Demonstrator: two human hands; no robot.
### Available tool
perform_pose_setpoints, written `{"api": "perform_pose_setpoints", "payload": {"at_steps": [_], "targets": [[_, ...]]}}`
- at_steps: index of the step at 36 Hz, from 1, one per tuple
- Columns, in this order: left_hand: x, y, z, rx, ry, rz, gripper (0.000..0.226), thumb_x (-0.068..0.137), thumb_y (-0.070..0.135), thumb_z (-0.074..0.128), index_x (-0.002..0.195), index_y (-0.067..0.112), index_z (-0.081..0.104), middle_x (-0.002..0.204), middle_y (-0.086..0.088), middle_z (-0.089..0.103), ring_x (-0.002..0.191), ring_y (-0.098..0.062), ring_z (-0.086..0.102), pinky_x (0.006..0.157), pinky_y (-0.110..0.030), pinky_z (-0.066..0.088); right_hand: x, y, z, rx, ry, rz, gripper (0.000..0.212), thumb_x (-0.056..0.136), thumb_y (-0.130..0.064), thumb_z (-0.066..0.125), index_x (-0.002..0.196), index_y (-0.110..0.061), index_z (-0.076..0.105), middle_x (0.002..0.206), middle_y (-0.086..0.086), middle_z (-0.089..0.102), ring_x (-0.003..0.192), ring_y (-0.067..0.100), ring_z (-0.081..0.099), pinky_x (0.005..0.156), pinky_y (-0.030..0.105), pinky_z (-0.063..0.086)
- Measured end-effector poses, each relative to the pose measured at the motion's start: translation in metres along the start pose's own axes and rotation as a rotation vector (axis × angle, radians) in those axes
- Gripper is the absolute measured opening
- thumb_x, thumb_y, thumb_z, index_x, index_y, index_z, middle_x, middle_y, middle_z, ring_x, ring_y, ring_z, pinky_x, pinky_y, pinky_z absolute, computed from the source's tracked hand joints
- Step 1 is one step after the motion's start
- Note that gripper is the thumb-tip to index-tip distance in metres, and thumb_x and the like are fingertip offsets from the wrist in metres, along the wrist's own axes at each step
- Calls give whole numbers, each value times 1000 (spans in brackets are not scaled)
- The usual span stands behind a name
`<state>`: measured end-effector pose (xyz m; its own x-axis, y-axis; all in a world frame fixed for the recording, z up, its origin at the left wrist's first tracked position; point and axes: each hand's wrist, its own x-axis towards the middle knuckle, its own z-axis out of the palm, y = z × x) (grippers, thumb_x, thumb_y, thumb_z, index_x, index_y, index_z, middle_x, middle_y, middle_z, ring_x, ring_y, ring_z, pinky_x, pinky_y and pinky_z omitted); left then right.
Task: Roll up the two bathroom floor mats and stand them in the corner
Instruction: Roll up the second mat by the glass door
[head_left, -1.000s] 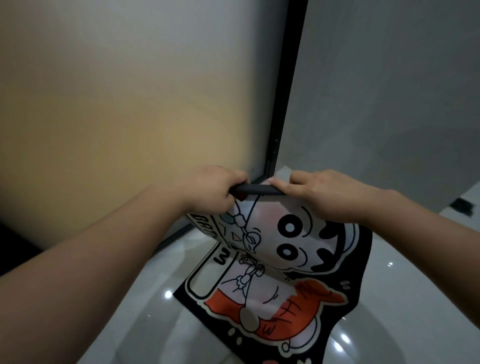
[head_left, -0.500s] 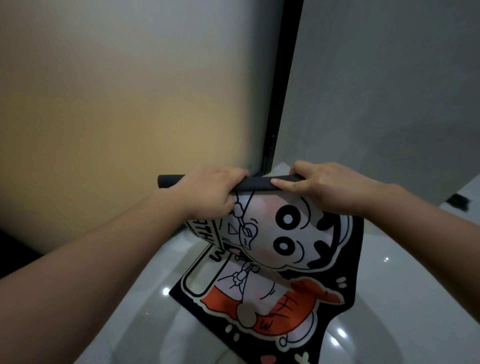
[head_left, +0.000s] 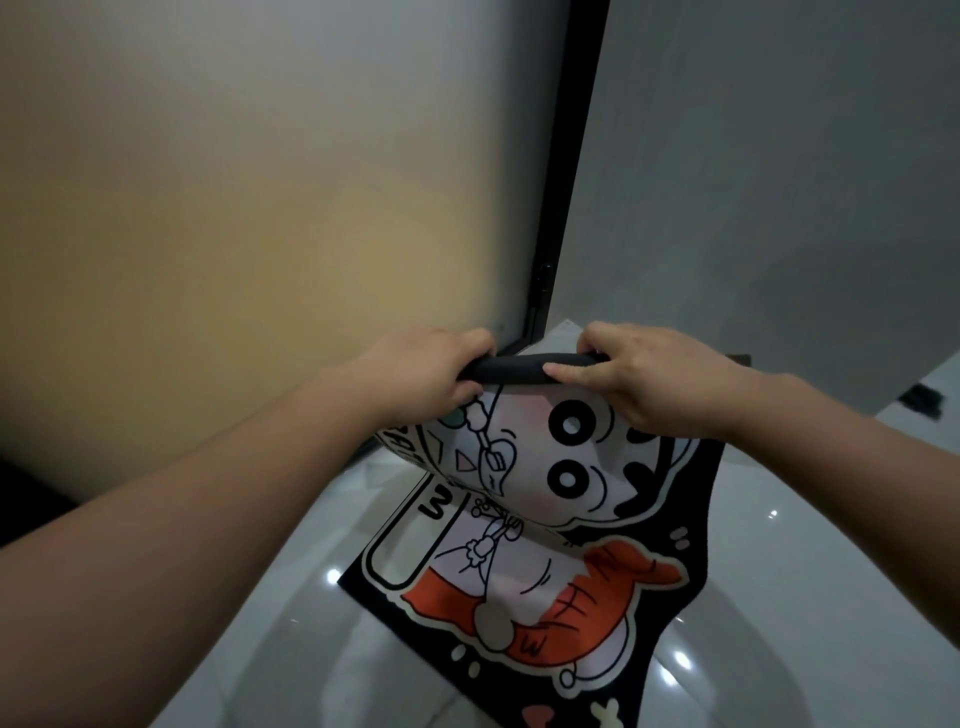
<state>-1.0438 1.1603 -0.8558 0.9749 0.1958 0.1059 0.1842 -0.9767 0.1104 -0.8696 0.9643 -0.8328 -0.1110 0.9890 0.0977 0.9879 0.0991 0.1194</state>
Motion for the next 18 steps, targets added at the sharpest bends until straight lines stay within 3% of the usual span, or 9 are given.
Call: {"api": "perform_pose_setpoints", "payload": {"at_steps": [4,9,13,18], "targets": [[1,1,1,10,13,-56,17,85,34,55,95,29,41,69,7,47,63,-20,47,54,-31,33,3,0,3,249,53,130,50,88,-13,56,129,-40,51,97,-5,48,76,10,44,65,23,32],[4,9,6,-13,-31,-88,11,90,28,48,100,28,46,83,-5,59,74,-27,53,59,-34,41,9,-4,2,338,47,283,53,83,-14,60,127,-42,51,114,1,65,100,24,58,81,37,48],[0,6,9,-94,-62,-80,14,92,23,44,100,34,42,88,-5,59,77,-26,53,67,-41,48,13,-3,4,323,-9,365,73,78,-15,67,136,-34,26,98,3,69,88,27,60,73,38,48],[-4,4,14,-129,-18,-13,30,93,20,42,117,36,41,101,2,59,89,-20,52,68,-34,40,4,6,3,107,35,165,34,84,-25,61,116,-34,56,93,1,69,85,30,62,63,37,46]]}}
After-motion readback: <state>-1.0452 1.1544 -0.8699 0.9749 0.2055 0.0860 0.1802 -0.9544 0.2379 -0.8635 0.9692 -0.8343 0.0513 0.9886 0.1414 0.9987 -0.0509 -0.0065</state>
